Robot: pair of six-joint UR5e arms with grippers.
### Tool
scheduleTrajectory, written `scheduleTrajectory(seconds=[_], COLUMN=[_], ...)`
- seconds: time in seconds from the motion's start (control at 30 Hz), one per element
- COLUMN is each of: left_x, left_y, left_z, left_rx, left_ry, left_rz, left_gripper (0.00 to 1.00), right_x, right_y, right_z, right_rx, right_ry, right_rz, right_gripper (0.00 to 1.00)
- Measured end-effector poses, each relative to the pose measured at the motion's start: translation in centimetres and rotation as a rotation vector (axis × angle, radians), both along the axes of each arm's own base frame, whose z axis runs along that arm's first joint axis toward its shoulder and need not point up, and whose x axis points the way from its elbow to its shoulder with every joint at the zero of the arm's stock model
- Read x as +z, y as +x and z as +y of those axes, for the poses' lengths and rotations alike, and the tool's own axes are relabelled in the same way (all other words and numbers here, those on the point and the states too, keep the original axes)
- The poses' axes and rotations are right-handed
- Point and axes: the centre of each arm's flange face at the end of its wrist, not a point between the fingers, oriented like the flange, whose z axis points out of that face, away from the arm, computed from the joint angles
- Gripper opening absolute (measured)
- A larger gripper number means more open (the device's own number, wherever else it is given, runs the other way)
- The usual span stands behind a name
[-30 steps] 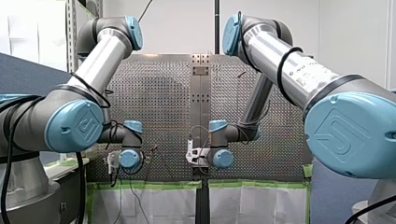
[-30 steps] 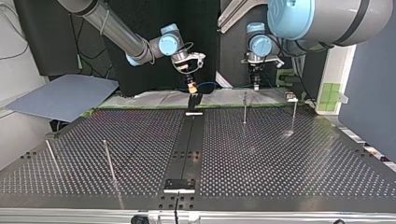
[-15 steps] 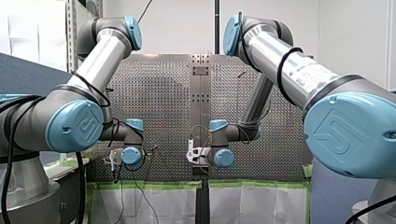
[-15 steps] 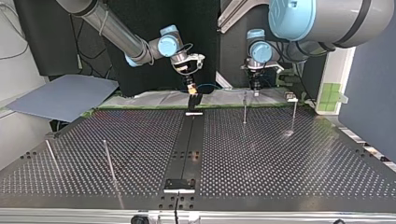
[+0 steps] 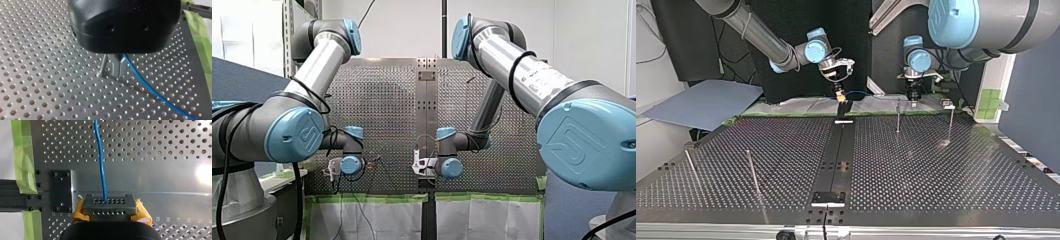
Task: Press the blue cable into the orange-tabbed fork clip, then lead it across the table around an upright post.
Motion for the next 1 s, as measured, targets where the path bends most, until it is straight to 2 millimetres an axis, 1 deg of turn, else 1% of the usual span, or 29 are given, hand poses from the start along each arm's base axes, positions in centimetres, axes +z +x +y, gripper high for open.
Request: scheduleTrajectory(seconds=[0.13,0.2,0.6,0.73,1.0], left_x=[-1.0,-1.1,-0.5,-0.4,-0.1], left_y=[0.3,0.5,2.4,2.8,3.7], left_z=[-0.1,-0.2,-0.1,0.2,0.9], left_rx=[-0.024,-0.031,-0.032,-0.024,-0.013], left_ry=[-0.015,-0.019,-0.040,-0.042,-0.051], left_rz=[0.012,0.011,-0.016,-0.017,-0.019], left_gripper=[0.00,0.00,0.00,0.00,0.00], right_x=[0.0,0.0,-0.2,-0.1,0.8], right_y=[-0.1,-0.1,-0.6,-0.9,-1.1], right_z=[-0.1,-0.1,-0.7,-1.5,-3.7], right_rx=[-0.001,-0.001,-0.013,-0.025,-0.047], right_ry=[0.001,0.000,-0.002,-0.003,-0.007], right_rz=[0.001,0.003,0.002,-0.001,-0.005], right_gripper=[0.00,0.00,0.00,0.00,0.00])
